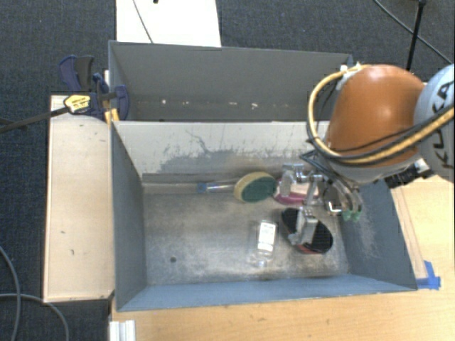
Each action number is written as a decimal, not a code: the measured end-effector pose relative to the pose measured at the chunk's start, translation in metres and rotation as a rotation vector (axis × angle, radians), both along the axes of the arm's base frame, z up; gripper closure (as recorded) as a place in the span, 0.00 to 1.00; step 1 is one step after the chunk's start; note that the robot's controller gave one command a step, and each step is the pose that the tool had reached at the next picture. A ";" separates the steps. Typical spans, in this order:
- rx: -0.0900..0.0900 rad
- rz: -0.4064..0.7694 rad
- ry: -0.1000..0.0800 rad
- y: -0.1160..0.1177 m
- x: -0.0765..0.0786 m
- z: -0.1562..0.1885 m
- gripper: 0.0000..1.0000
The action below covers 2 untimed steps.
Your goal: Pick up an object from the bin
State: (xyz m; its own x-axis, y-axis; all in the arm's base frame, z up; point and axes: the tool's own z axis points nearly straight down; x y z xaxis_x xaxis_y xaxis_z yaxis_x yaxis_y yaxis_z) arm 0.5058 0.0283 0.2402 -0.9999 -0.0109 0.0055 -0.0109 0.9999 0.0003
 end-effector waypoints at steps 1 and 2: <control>0.000 0.448 -0.013 -0.017 -0.010 0.046 0.00; 0.000 0.325 -0.003 -0.087 0.012 -0.028 0.00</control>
Offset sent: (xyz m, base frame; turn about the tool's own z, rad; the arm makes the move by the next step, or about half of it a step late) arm -0.0114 -0.0165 0.0444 -0.4497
